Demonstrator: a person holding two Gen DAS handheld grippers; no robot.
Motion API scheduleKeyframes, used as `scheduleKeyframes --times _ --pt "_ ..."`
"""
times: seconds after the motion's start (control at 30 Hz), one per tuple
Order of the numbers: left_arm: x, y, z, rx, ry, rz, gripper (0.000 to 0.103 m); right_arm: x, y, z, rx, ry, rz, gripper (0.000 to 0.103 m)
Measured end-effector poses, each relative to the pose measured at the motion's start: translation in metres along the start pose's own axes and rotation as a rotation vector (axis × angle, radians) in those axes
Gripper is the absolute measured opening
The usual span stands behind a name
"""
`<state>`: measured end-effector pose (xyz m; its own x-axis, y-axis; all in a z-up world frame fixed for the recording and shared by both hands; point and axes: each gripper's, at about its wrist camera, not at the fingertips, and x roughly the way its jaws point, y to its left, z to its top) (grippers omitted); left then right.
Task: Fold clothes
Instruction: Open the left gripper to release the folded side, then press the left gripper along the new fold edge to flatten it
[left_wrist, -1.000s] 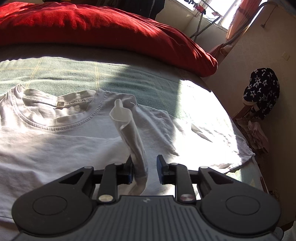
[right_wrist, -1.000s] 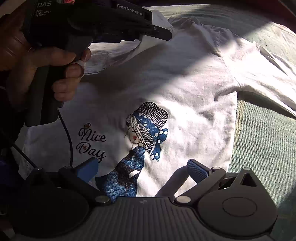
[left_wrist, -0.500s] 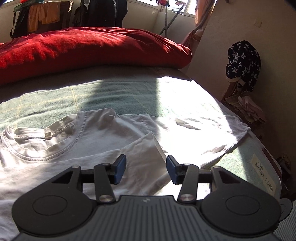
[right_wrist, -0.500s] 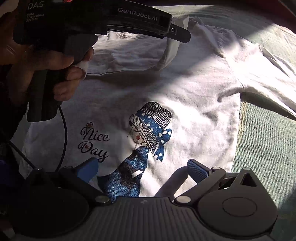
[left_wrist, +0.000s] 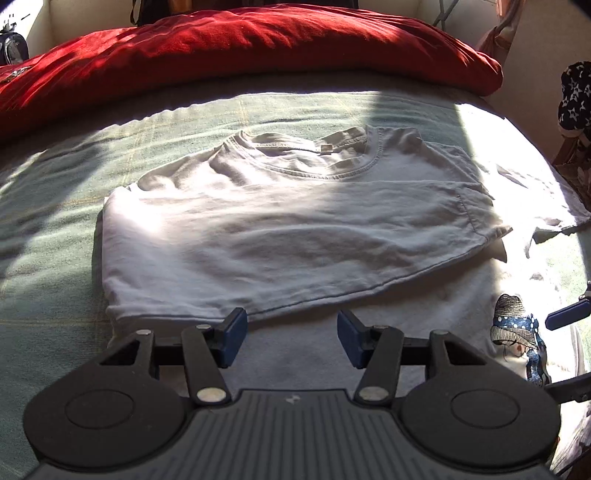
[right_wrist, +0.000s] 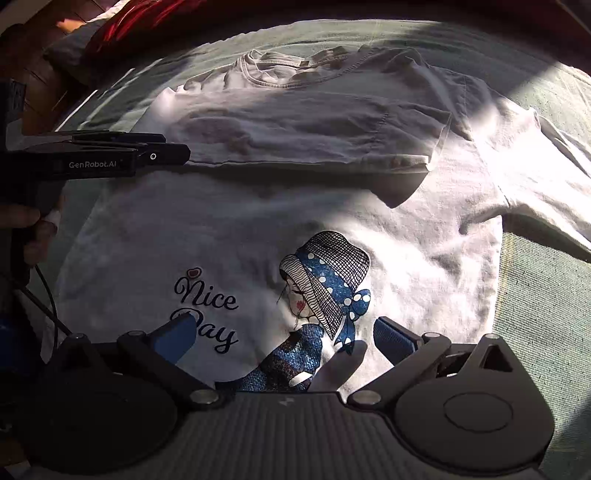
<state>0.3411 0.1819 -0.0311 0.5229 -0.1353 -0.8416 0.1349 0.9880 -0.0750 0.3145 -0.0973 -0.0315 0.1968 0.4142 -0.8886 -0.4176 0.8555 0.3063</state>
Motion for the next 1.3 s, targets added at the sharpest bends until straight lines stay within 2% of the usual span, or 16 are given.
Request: scheduleKeyframes --times 0.1,0.23,0.3,0.4,0.5,0.6,0.7,0.83,0.93,1.0,1.1,1.17,1.23,1.3 --pt "0.006 0.03 -0.016 -0.065 -0.009 0.042 0.054 0.012 0.015 0.009 -0.017 0.008 0.004 0.103" --pt "0.02 0.058 -0.019 -0.126 -0.092 -0.008 0.056 0.028 0.044 0.022 -0.054 0.027 0.007 0.103" --pt "0.022 0.065 -0.017 -0.129 -0.123 0.0 0.056 0.033 0.059 0.029 -0.081 0.033 0.011 0.103" --pt "0.017 0.082 -0.024 -0.178 -0.134 0.028 0.058 0.039 0.078 0.037 -0.113 0.04 0.011 0.103" --pt "0.007 0.103 -0.042 -0.238 -0.119 -0.006 0.058 0.047 0.094 0.047 -0.132 0.048 0.013 0.103" --pt "-0.008 0.112 -0.046 -0.242 -0.088 -0.045 0.058 0.055 0.103 0.055 -0.142 0.055 0.013 0.103" --pt "-0.024 0.122 -0.036 -0.254 -0.09 -0.056 0.057 0.062 0.107 0.061 -0.14 0.059 0.013 0.103" --pt "-0.035 0.144 -0.005 -0.289 -0.192 -0.101 0.058 0.067 0.108 0.071 -0.128 0.053 0.016 0.103" --pt "-0.012 0.159 0.025 -0.32 -0.211 -0.18 0.058 0.069 0.107 0.075 -0.118 0.049 0.012 0.103" --pt "0.013 0.163 0.04 -0.32 -0.19 -0.217 0.058 0.07 0.105 0.077 -0.105 0.048 0.005 0.103" --pt "0.054 0.166 0.057 -0.312 -0.149 -0.229 0.059 0.07 0.102 0.079 -0.083 0.044 -0.003 0.103" --pt "0.077 0.174 0.06 -0.318 -0.129 -0.176 0.057 0.072 0.098 0.079 -0.065 0.045 -0.011 0.103" --pt "0.082 0.184 0.065 -0.343 -0.151 -0.179 0.055 0.073 0.093 0.078 -0.044 0.043 -0.022 0.103" --pt "0.068 0.184 0.073 -0.32 -0.187 -0.145 0.055 0.073 0.089 0.076 -0.02 0.043 -0.027 0.103"
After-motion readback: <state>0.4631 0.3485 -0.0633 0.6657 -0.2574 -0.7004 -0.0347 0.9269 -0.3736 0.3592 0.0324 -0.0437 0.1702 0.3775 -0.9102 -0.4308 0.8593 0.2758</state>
